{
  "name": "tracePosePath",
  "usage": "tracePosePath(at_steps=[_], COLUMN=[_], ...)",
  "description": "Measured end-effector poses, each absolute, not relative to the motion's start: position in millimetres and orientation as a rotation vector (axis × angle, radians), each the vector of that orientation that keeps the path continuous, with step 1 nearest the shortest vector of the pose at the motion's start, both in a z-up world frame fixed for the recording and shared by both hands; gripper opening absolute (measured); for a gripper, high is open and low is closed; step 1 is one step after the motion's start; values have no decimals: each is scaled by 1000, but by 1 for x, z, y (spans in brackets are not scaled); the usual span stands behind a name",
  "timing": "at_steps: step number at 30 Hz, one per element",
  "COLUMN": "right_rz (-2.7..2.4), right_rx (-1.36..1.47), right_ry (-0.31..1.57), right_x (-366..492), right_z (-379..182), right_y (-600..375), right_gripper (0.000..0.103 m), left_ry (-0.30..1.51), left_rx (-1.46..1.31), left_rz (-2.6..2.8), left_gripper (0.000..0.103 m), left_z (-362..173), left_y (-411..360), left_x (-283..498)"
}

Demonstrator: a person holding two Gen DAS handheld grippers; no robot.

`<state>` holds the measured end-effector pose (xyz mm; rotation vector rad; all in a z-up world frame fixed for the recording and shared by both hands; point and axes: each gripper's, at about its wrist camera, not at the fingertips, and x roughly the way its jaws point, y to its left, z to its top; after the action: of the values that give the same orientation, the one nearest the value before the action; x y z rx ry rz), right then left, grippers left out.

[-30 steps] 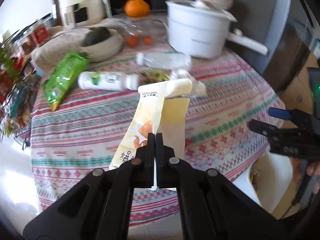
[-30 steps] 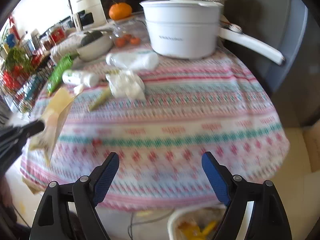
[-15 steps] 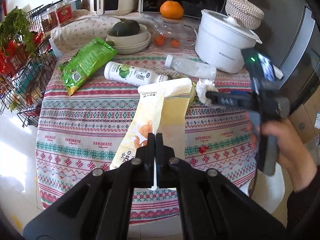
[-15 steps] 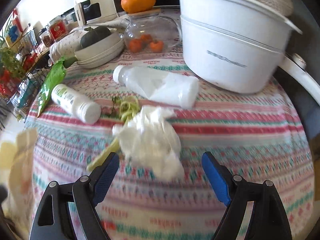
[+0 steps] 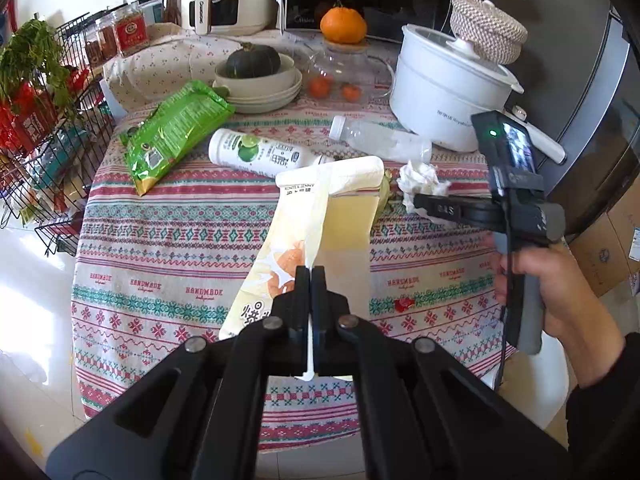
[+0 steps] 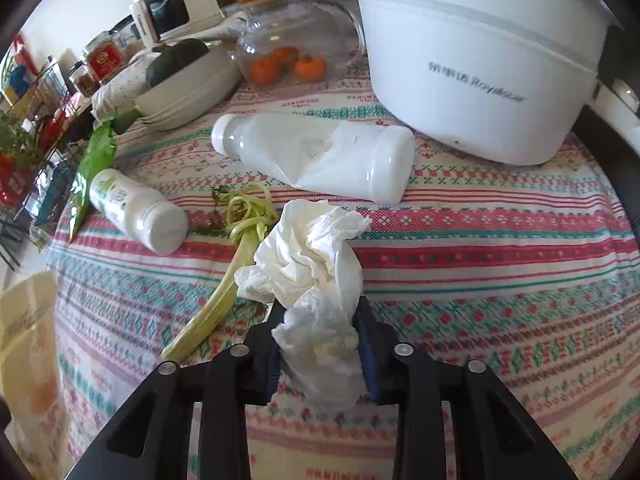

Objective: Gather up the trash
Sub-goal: 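Grasp the crumpled white tissue with the right gripper while the left holds the bag, then carry the bag and tissue over the white bin and open both grippers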

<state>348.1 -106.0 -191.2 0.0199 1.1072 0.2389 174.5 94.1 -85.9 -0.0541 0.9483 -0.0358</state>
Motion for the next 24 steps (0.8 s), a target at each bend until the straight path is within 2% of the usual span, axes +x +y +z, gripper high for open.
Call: tracePosePath(at_steps=[14, 24], right_rz=[257, 245], right_rx=[9, 35], right_ry=[986, 927], right_x=[251, 164], right_z=[-98, -58], right_y=[-146, -201], right_gripper=[30, 30], left_ry=[825, 835], left_rx=[-56, -42], left_rz=[-133, -270], left_gripper=[1, 1], left_z=[-54, -58], left_y=[54, 14], left_x=[135, 106])
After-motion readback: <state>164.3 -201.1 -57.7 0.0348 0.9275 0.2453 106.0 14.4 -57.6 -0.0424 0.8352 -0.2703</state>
